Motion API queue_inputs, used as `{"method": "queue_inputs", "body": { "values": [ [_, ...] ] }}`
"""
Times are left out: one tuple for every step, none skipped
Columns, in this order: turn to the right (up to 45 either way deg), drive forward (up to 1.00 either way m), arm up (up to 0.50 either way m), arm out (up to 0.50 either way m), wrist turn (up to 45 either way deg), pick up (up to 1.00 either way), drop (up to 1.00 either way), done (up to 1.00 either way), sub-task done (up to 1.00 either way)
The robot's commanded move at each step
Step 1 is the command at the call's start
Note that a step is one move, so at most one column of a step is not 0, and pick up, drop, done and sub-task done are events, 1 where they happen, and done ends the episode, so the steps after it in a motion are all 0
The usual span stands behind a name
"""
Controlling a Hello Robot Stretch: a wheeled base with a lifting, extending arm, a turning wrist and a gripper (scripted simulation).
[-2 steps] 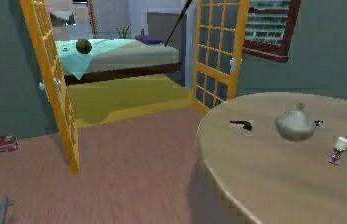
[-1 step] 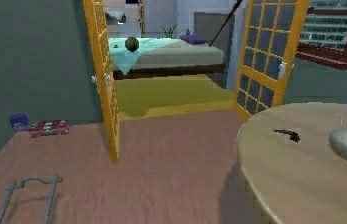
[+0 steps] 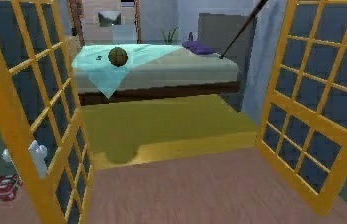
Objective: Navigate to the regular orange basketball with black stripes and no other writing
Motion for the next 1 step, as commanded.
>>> {"method": "queue_inputs", "body": {
  "values": [
    [-3.0,0.0,0.0,0.0,0.0,0.0,0.0,0.0,0.0]
  ]
}}
